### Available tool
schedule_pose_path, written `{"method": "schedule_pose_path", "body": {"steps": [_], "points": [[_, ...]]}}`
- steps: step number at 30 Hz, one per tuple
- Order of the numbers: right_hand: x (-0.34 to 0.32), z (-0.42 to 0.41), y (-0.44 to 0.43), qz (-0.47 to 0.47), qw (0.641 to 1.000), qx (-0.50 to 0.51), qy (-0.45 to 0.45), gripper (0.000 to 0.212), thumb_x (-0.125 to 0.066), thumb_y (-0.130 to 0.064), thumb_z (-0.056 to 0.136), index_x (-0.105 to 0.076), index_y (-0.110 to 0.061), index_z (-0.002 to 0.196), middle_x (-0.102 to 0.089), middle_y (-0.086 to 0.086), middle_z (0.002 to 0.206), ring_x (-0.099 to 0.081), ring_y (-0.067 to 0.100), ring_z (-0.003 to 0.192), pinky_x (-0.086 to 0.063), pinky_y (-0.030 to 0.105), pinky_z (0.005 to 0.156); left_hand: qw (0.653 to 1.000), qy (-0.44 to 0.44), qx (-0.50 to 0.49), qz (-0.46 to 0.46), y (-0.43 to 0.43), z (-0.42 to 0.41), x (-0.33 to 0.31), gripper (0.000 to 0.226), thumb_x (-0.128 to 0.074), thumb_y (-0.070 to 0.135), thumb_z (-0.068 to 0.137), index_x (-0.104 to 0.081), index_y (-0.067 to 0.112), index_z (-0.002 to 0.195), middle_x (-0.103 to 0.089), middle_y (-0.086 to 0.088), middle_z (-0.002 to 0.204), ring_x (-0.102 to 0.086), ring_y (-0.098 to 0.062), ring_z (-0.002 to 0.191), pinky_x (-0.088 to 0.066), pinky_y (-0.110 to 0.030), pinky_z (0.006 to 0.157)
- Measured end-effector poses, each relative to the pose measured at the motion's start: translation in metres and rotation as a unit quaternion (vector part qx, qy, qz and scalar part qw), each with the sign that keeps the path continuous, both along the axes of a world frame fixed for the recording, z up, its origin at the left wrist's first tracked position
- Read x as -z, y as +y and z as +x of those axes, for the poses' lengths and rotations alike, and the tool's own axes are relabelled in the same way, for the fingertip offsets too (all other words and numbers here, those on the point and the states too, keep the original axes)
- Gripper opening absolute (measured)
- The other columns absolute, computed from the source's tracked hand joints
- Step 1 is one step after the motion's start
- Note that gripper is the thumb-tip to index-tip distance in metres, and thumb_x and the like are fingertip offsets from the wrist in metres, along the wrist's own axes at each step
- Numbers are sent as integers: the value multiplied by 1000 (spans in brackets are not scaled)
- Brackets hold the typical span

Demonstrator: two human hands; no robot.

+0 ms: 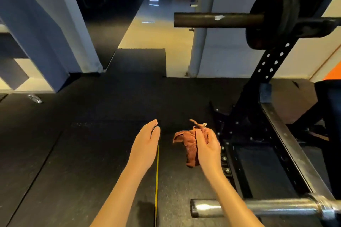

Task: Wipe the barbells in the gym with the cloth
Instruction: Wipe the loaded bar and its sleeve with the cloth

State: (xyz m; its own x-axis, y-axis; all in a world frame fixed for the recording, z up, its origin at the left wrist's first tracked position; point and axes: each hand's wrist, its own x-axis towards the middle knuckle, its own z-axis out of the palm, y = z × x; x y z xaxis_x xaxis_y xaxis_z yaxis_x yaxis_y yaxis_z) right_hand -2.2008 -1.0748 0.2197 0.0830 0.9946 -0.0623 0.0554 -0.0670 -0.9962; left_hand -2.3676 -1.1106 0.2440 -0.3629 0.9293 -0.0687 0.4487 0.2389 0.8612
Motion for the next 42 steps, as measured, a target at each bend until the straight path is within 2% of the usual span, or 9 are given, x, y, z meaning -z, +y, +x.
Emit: {"method": "schedule_pose_path", "body": {"steps": [6, 12, 19, 23, 29, 35, 37, 39, 42], "points": [[-40, -4, 52, 60, 998, 27, 10, 12, -53, -24, 100, -63, -21, 106, -67, -8, 88, -64, -9, 78, -51, 10, 69, 998, 6, 39, 56, 74, -9, -51, 45, -40, 30, 104, -36, 25, 148, -42, 6, 150, -37, -9, 137, -27, -21, 103], [-61, -42, 121, 102, 991, 86, -1, 11, -52, -21, 99, -60, -17, 107, -66, -6, 86, -67, -4, 76, -48, 8, 60, 989, 26, 111, 94, 154, -48, -78, 48, -42, 31, 103, -32, 26, 149, -38, 7, 151, -36, -6, 137, -29, -24, 106], [-89, -111, 214, 146, 970, 194, -23, 13, -50, -24, 101, -59, -19, 109, -64, -11, 91, -64, -7, 80, -44, 2, 65, 963, 76, 205, 160, 264, -110, -113, 52, -41, 34, 103, -26, 24, 152, -31, 6, 154, -33, -8, 138, -27, -27, 111], [-119, -113, 233, 183, 943, 276, -35, 9, -50, -23, 102, -58, -23, 101, -61, -12, 86, -61, -8, 79, -44, 5, 66, 947, 95, 236, 197, 307, -123, -137, 55, -40, 33, 103, -21, 23, 153, -24, 4, 157, -27, -11, 142, -27, -34, 116], [-169, -94, 270, 274, 876, 396, 1, 13, -49, -19, 102, -56, -10, 99, -55, -8, 78, -55, -14, 66, -40, 4, 62, 911, 161, 288, 247, 347, -106, -151, 54, -40, 31, 103, -21, 23, 153, -20, 7, 159, -23, -10, 144, -17, -22, 109], [-185, -88, 320, 311, 849, 428, 20, 21, -47, -24, 103, -57, -10, 116, -61, -9, 96, -57, -16, 84, -44, 4, 77, 903, 191, 285, 258, 362, -94, -151, 48, -44, 28, 102, -34, 18, 149, -38, 3, 149, -37, -13, 136, -30, -31, 115], [-179, -87, 336, 318, 866, 385, -14, 22, -47, -23, 103, -56, -16, 122, -61, -5, 114, -57, -3, 107, -46, 15, 95, 894, 225, 272, 275, 370, -92, -157, 42, -44, 29, 102, -44, 17, 142, -49, 1, 137, -46, -14, 126, -37, -38, 109], [-163, -89, 354, 313, 882, 315, -159, 24, -45, -23, 102, -56, -21, 124, -51, -2, 135, -41, 18, 135, -29, 37, 117, 892, 245, 262, 277, 379, -86, -165, 41, -42, 31, 102, -46, 17, 140, -51, 1, 136, -46, -14, 125, -38, -39, 108], [-145, -77, 367, 316, 843, 272, -339, 37, -45, -25, 98, -58, -12, 130, -45, 7, 147, -25, 23, 144, -9, 41, 121, 889, 262, 260, 271, 388, -72, -174, 45, -39, 35, 103, -42, 18, 144, -46, 3, 144, -41, -13, 133, -34, -38, 112]]}}
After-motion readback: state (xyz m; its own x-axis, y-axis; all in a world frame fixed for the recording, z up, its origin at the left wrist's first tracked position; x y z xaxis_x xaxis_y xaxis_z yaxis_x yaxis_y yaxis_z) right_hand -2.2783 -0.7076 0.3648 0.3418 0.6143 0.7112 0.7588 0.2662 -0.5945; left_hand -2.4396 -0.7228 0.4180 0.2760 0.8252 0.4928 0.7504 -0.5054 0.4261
